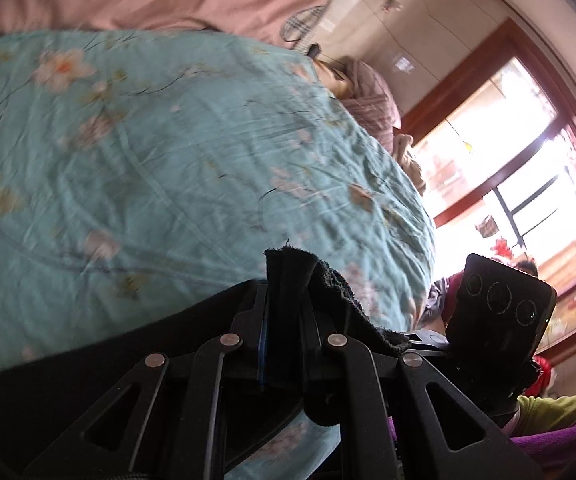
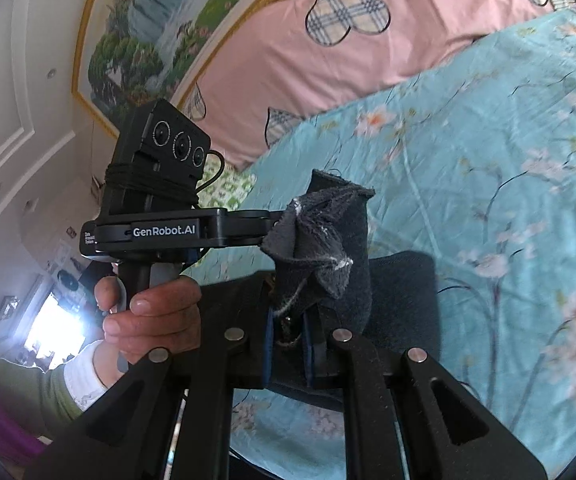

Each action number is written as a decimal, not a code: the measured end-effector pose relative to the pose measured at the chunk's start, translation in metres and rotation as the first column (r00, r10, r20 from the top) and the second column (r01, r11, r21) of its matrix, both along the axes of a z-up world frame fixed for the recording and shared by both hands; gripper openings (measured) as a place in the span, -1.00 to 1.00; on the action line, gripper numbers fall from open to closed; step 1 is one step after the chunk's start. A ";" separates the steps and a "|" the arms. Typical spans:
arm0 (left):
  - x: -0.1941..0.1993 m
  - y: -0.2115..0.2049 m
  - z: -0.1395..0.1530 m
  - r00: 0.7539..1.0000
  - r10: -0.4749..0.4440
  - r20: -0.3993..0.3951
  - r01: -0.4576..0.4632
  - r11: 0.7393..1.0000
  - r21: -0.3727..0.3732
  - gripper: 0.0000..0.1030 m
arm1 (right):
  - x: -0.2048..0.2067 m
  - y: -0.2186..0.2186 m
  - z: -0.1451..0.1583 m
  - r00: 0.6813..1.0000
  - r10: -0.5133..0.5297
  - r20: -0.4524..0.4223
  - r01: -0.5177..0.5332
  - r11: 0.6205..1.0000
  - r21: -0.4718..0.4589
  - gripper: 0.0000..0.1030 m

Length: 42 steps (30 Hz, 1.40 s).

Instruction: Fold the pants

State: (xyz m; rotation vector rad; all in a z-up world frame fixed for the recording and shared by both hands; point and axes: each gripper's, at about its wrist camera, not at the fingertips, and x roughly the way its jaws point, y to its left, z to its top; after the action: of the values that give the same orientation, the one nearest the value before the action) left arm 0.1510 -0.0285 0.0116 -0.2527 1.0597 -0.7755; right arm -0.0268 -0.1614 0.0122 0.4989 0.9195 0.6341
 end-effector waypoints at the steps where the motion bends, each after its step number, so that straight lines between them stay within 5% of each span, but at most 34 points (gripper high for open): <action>1: 0.001 0.004 -0.005 1.000 0.009 -0.011 -0.009 1.000 -0.003 -0.79 | 0.001 0.003 -0.004 1.000 0.008 -0.006 -0.008 1.000 -0.002 -0.73; 13: 0.000 0.050 -0.057 0.985 0.122 -0.121 -0.126 0.992 -0.023 -0.74 | 0.011 0.035 -0.040 0.993 0.068 -0.096 -0.074 0.996 -0.055 -0.67; 26: -0.021 0.086 -0.065 0.962 0.239 -0.134 -0.239 0.971 0.014 -0.51 | 0.006 0.060 -0.041 0.982 0.148 -0.113 -0.157 0.985 -0.076 -0.33; 36: -0.051 0.128 -0.061 0.926 0.361 -0.113 -0.361 0.932 0.015 -0.32 | 0.002 0.076 -0.036 0.964 0.223 -0.142 -0.227 0.974 -0.011 -0.31; 42: -0.073 0.155 -0.048 0.873 0.481 -0.081 -0.481 0.876 0.027 -0.32 | 0.003 0.089 -0.024 0.958 0.264 -0.111 -0.265 0.964 0.006 -0.31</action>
State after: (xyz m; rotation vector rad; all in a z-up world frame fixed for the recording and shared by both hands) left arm 0.0776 0.1263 -0.0363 -0.5274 1.0208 -0.3108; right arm -0.0239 -0.0720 -0.0115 0.4087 1.1047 0.8516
